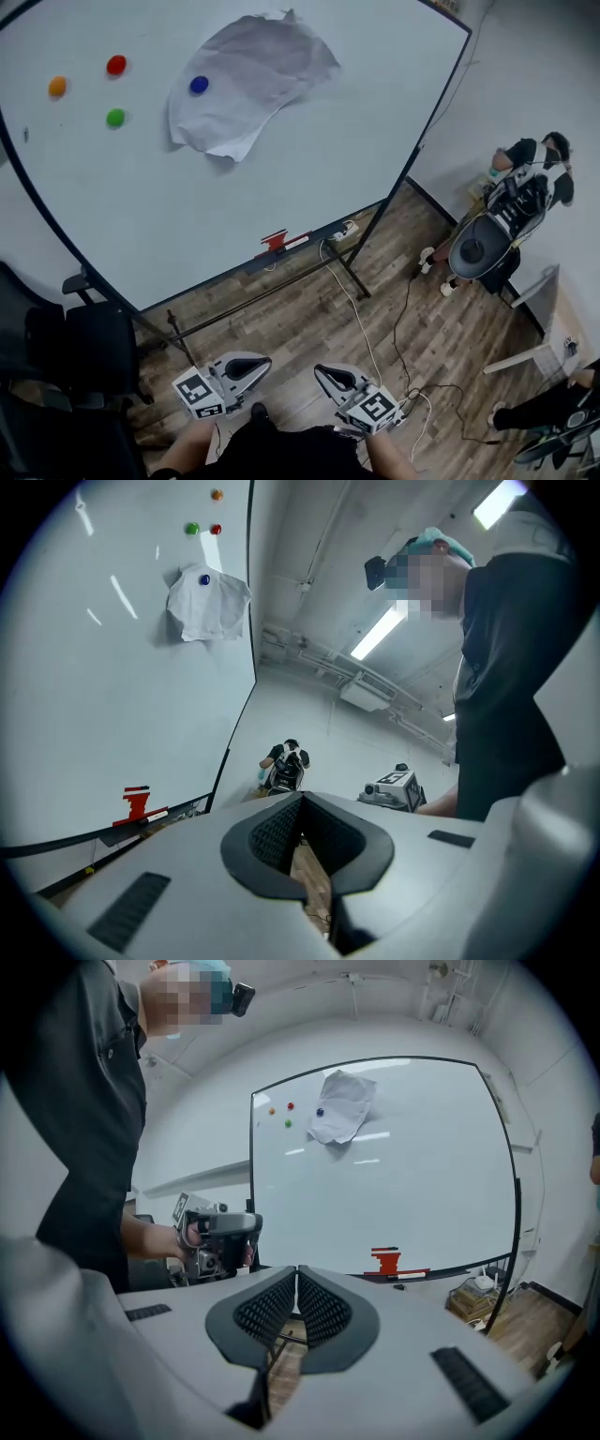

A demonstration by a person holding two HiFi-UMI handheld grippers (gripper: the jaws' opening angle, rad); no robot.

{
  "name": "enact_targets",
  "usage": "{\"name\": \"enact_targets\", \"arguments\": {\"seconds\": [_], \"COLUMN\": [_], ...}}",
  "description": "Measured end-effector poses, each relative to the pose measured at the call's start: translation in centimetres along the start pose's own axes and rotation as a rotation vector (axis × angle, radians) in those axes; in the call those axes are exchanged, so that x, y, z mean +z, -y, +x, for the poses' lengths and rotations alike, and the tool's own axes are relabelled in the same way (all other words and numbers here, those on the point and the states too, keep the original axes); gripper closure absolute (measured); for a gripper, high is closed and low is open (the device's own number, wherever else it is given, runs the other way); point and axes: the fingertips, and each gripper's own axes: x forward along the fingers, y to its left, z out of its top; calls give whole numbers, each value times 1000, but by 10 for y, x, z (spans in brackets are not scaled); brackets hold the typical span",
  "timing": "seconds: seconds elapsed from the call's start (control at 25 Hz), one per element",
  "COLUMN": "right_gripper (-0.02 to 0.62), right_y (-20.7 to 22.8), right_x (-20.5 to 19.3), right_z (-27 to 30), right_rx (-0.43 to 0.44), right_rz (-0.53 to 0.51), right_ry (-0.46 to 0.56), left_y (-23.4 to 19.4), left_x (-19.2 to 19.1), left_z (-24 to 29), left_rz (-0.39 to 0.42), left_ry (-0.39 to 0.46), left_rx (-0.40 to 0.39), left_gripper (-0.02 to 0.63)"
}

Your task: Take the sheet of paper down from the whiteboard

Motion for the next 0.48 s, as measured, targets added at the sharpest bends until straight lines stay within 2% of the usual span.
{"name": "enact_targets", "arguments": {"seconds": [0.16, 0.32, 0.48], "right_gripper": [575, 575, 575], "right_y": [17, 42, 72], "right_x": [10, 15, 20], "right_z": [13, 21, 37], "right_rx": [-23, -41, -12], "right_rz": [-11, -4, 2], "right_ry": [-11, -11, 20], "left_y": [-35, -53, -69], "left_x": [10, 20, 22], "left_z": [8, 19, 33], "left_rz": [1, 6, 40], "left_ry": [10, 31, 10], "left_rx": [-11, -16, 7], "left_gripper": [594, 595, 595]}}
